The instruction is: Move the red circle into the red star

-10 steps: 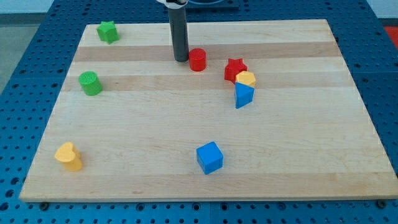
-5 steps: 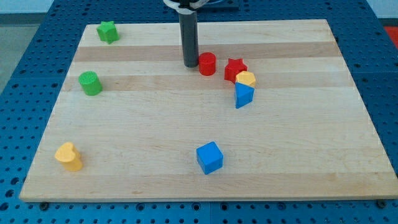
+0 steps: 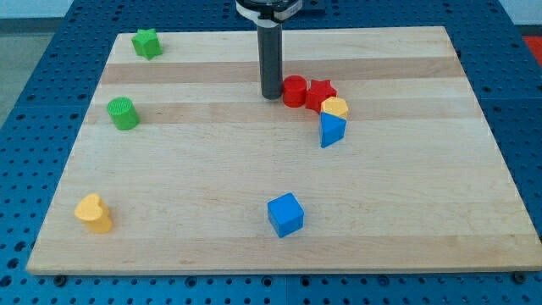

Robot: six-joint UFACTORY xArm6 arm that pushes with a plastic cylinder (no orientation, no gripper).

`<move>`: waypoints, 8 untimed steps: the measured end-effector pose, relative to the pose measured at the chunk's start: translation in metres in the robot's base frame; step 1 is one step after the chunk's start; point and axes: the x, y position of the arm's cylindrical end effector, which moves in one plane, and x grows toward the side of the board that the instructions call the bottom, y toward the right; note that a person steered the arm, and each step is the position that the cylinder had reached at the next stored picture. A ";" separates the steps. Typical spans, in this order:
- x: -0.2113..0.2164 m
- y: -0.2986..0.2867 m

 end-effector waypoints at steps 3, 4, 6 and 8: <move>-0.005 0.000; -0.006 0.000; -0.014 0.000; -0.015 0.003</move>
